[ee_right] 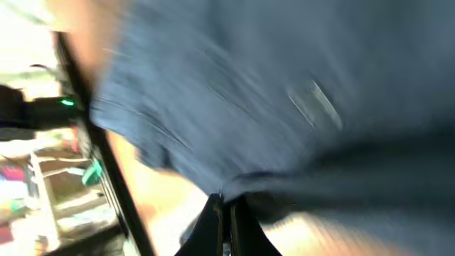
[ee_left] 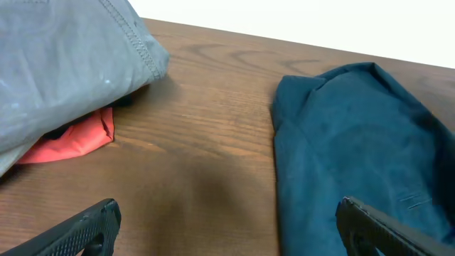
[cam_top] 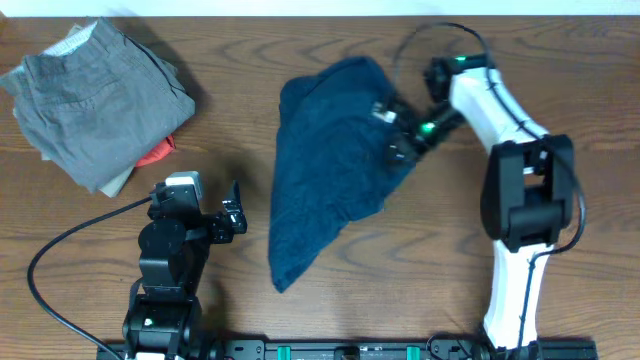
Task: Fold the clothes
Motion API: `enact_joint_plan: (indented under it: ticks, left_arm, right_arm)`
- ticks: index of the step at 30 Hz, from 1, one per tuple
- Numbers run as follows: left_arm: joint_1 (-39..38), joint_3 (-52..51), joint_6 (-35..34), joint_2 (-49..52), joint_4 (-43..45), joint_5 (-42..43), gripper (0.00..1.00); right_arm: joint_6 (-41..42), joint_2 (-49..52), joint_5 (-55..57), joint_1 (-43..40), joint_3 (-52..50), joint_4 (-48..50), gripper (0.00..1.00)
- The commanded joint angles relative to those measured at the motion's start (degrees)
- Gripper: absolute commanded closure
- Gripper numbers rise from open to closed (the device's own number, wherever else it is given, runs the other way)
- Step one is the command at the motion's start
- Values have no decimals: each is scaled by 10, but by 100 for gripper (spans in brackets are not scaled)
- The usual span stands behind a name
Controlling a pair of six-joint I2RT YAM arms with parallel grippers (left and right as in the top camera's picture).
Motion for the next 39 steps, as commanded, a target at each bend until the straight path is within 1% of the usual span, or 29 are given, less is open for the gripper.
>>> enact_joint_plan:
  ticks: [1, 4, 6, 9, 10, 11, 12, 13, 14, 16, 18, 20, 23, 26, 28, 33, 34, 36, 39]
  left_arm:
    - [3, 12, -5, 0, 2, 2, 3]
    - [3, 12, -5, 0, 2, 2, 2]
    - [3, 12, -5, 0, 2, 2, 2]
    - [3, 12, -5, 0, 1, 2, 2]
    - [3, 12, -5, 0, 1, 2, 3]
    - [3, 12, -5, 0, 1, 2, 2]
    - [3, 12, -5, 0, 1, 2, 2]
    - [3, 12, -5, 0, 1, 2, 2]
    - [3, 12, -5, 0, 1, 2, 2]
    - [3, 12, -5, 1, 2, 2, 2]
    - [3, 12, -5, 1, 2, 2, 2]
    - [3, 12, -5, 4, 2, 2, 2]
    - [3, 12, -5, 18, 2, 2, 2]
    - [3, 12, -13, 53, 8, 2, 2]
    - [3, 12, -36, 89, 26, 3, 2]
    - [3, 12, -38, 220, 127, 57, 2]
    - [3, 12, -38, 248, 148, 61, 2]
    - [3, 18, -37, 310, 182, 61, 2]
    - [3, 38, -21, 395, 213, 59, 2]
  right_arm:
    - [-37, -64, -153, 87, 39, 58, 99]
    - [33, -78, -148, 155, 52, 178, 99]
    - [81, -80, -121, 196, 54, 257, 99]
    - [139, -80, -42, 238, 54, 334, 88]
    - [152, -80, -17, 247, 54, 348, 80]
    - [160, -80, 7, 257, 54, 360, 62]
    - [160, -80, 17, 261, 54, 365, 49]
    - [160, -81, 30, 265, 54, 368, 49]
    - [160, -81, 48, 265, 54, 367, 49]
    - [161, -84, 86, 259, 55, 359, 43]
    - [179, -91, 128, 245, 55, 347, 43]
    - [214, -99, 188, 225, 55, 332, 42]
    - [262, -114, 285, 182, 55, 291, 41]
    - [291, -122, 347, 136, 55, 242, 40]
    - [292, -122, 351, 105, 55, 209, 40]
    - [293, -122, 351, 40, 55, 137, 40]
    - [293, -122, 350, 28, 55, 125, 38]
    - [294, -122, 351, 7, 55, 104, 30]
    - [295, -122, 350, -19, 55, 78, 29]
